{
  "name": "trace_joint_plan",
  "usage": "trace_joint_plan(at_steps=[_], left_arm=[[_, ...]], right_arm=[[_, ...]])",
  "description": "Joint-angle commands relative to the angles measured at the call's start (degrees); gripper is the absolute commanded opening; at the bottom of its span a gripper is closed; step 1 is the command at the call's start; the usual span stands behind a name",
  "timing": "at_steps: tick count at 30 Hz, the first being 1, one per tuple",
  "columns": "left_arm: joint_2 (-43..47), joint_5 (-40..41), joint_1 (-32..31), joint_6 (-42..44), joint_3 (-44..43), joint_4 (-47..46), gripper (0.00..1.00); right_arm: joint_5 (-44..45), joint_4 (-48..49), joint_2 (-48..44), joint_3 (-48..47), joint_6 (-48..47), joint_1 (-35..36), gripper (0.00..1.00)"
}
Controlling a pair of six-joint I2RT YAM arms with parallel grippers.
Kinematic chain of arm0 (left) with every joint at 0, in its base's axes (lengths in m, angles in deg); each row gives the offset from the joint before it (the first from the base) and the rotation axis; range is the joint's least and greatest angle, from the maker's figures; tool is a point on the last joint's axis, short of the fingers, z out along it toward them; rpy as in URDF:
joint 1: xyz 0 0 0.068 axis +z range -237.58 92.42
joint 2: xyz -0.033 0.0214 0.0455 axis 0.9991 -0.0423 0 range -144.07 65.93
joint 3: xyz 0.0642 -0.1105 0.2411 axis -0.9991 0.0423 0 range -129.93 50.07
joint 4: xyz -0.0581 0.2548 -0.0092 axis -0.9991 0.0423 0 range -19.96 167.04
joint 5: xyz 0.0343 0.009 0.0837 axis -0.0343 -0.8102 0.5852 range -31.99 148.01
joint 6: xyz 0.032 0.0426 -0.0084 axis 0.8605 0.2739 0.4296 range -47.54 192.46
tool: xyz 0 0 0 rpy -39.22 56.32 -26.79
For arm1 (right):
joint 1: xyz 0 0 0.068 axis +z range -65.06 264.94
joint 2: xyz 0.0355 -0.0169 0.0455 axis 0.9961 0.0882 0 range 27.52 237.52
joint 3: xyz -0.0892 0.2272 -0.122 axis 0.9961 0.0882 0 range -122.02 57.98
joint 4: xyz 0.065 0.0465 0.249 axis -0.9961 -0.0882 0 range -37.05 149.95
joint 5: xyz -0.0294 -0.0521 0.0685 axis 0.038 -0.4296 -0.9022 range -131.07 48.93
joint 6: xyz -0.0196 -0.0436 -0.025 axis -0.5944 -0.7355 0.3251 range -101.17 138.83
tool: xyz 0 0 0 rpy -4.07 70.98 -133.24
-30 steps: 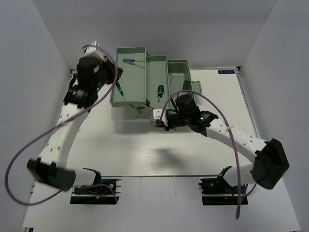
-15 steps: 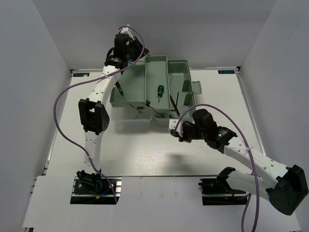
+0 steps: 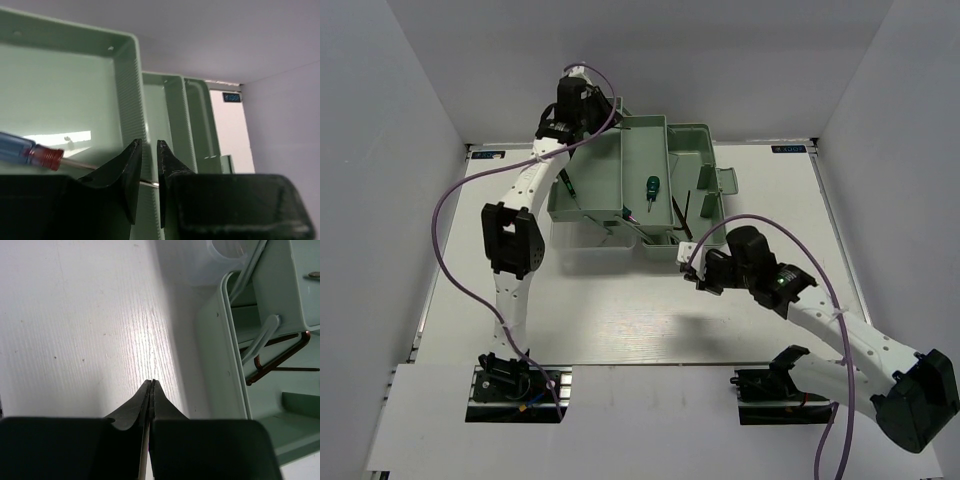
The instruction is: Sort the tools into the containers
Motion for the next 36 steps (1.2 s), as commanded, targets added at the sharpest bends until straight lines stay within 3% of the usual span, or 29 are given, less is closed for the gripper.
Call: trace_joint_plan(at_steps=[1, 19, 20, 21, 22, 23, 24, 26, 29, 32, 33, 36], left_arm=[[5.8, 1.3, 0.2, 2.9, 0.8, 3.4, 0.3], [19.9, 3.6, 0.2, 8.1, 14.7, 7.4, 0.28], [19.9, 3.6, 0.2, 8.1, 14.7, 7.4, 0.28], [20.7, 2.5, 0.2, 8.1, 14.7, 7.4, 0.31], [21.2, 1.6, 0.2, 8.1, 12.6, 6.8, 0.33], [22.4, 0.6, 0.2, 8.1, 11.4, 6.8, 0.38], [23.2, -0.1, 0.2, 8.1, 8.3, 6.8, 0.5], [25.6, -0.1, 0.2, 10.2, 6.3, 9.6, 0.6], [36.4, 5.8, -0.4, 12.7, 11.7, 14.0, 0.73], [52.4, 18.3, 0.2, 12.7, 25.6, 18.4, 0.79], [56.5, 25.8, 0.2, 11.4, 32.3, 22.5, 0.8], [70.3, 34.8, 0.2, 5.0, 44.1, 31.3, 0.82]], right_arm=[[-1.6, 2.1, 0.9, -0.9, 1.0, -0.5, 0.0], [-4.3, 3.3, 1.6, -3.0, 1.6, -1.1, 0.0], [-4.8, 3.2, 1.9, -3.3, 1.5, -1.1, 0.04], [-6.9, 3.2, 2.2, -3.3, 0.9, -1.0, 0.16], [-7.9, 3.2, 2.2, -4.2, 0.3, -1.1, 0.28], [-10.5, 3.3, 3.0, -4.5, -1.8, -1.0, 0.48], [-13.4, 3.4, 4.4, -5.0, -2.6, -1.0, 0.53], [-19.1, 4.9, 7.2, -7.5, -7.0, -0.5, 0.58], [-22.4, 8.8, 14.8, -12.1, -11.3, 1.2, 0.6], [-20.3, 12.4, 23.2, -17.4, -14.9, 5.0, 0.6], [-19.2, 13.3, 27.1, -19.1, -16.5, 6.3, 0.6], [-17.3, 13.1, 31.7, -23.9, -20.1, 9.4, 0.6]])
